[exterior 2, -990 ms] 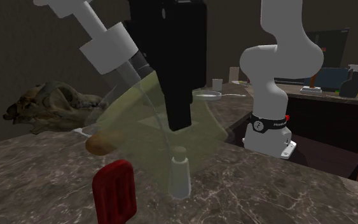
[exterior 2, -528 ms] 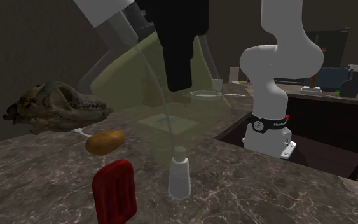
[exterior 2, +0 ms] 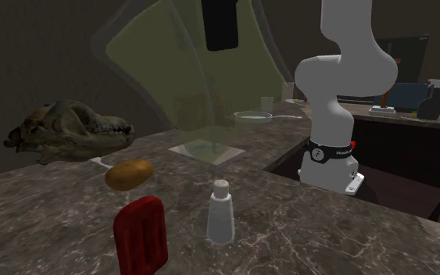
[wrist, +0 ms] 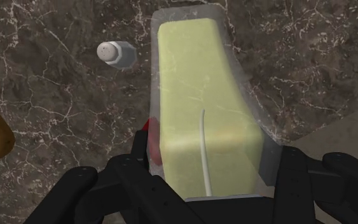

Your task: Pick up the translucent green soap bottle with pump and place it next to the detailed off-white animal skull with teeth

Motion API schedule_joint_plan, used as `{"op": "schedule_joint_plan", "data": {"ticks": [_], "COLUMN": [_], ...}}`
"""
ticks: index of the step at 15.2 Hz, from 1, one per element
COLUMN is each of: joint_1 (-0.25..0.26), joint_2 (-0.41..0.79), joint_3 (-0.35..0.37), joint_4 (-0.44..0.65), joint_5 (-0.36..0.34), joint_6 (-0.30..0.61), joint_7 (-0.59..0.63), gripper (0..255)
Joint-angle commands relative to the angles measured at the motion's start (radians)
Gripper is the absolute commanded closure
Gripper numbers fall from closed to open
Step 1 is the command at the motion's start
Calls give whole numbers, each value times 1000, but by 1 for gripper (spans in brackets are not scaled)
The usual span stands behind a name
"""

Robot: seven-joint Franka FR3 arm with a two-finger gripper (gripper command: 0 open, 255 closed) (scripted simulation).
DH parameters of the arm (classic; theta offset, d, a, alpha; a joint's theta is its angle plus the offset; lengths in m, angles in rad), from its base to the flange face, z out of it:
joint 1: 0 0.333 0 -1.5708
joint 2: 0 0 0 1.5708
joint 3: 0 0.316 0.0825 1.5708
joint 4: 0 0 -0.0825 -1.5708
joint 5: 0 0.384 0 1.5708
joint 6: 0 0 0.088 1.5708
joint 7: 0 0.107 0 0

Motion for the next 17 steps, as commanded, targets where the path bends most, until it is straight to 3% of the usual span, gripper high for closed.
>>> {"op": "schedule_joint_plan", "data": {"ticks": [1, 17], "joint_1": [0, 13], "joint_2": [3, 67], "joint_3": [0, 4], "joint_4": [32, 339], "joint_5": [-1, -13], "joint_6": [-29, -273], "joint_7": [0, 5], "gripper": [255, 255]}}
